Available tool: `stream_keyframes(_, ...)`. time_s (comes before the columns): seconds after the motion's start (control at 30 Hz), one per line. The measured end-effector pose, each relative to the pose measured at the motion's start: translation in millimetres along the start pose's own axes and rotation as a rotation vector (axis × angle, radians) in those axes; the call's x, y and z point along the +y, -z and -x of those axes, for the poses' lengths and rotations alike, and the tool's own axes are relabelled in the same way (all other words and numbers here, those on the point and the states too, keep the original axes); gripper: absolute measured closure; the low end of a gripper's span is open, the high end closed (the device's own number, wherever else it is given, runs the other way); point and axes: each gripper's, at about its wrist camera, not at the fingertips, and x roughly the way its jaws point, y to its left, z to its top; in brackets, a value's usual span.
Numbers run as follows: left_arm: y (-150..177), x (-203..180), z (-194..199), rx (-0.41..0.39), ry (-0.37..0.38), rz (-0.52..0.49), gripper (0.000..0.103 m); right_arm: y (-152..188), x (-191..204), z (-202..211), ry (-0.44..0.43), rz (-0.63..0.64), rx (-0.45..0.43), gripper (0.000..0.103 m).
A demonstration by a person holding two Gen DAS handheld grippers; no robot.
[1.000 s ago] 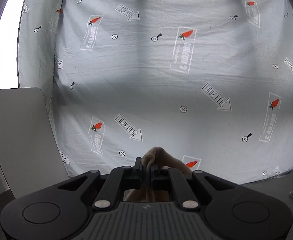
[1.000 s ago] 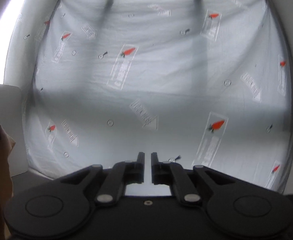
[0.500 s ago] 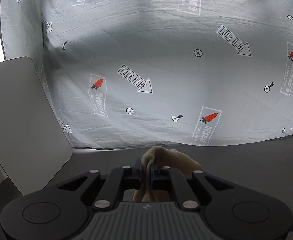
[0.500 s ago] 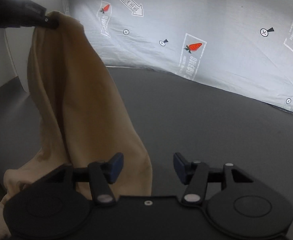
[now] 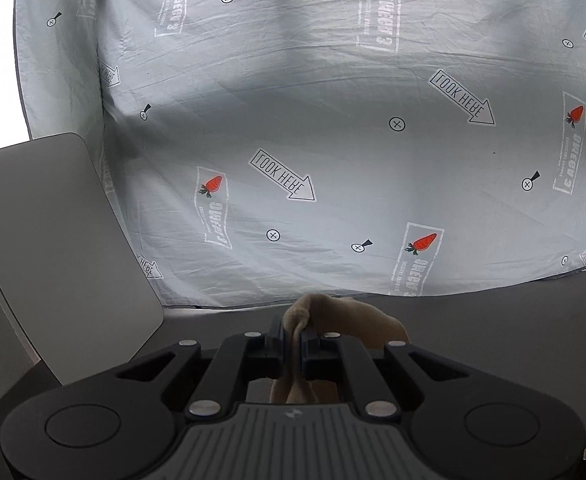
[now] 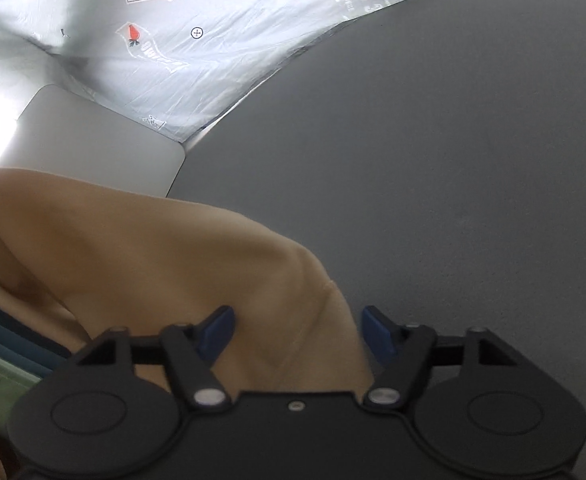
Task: Fold clothes
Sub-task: 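Lift the beige shirt high with both tools and shake it open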
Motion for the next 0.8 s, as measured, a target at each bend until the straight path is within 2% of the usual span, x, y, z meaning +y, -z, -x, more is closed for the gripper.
stream_keyframes(0.03, 1.1, -2.4, 5.0, -0.008, -0.022, -0.006, 0.095, 2.8, 3.7, 4.7, 0.025, 0.014, -0.009, 0.101)
stream_keyframes(0.07, 2.3, -4.9, 9.9, -0.015, -0.045, -0.012, 0.094, 4.8, 10.4, 15.3, 0.055, 0.043, -0.036, 0.101)
stream_keyframes(0.17, 4.9, -11.3, 25.6, -0.047, -0.126, -0.033, 0.094, 13.5, 40.0, 69.4, 0.141, 0.175, -0.188, 0.101)
stream_keyframes(0.3, -5.9, -15.7, 59.1, -0.095, -0.171, 0.002, 0.094, 19.4, 75.8, 174.5, 0.220, 0.259, -0.438, 0.101)
stream_keyframes(0.43, -29.8, -35.0, 108.1, -0.250, -0.203, 0.012, 0.094, 23.7, 108.4, 281.3, 0.197, 0.298, -0.661, 0.101)
stream_keyframes(0.6, -58.6, -55.6, 159.3, -0.447, -0.193, 0.019, 0.094, 39.6, 144.7, 379.9, 0.182, 0.442, -0.874, 0.101)
stream_keyframes(0.7, -70.8, -56.2, 179.1, -0.503, -0.141, 0.075, 0.094, 54.5, 153.2, 430.4, 0.130, 0.457, -0.974, 0.101)
stream_keyframes(0.8, -75.8, -57.2, 196.3, -0.550, -0.115, 0.123, 0.095, 64.8, 162.8, 457.6, 0.097, 0.488, -1.053, 0.101)
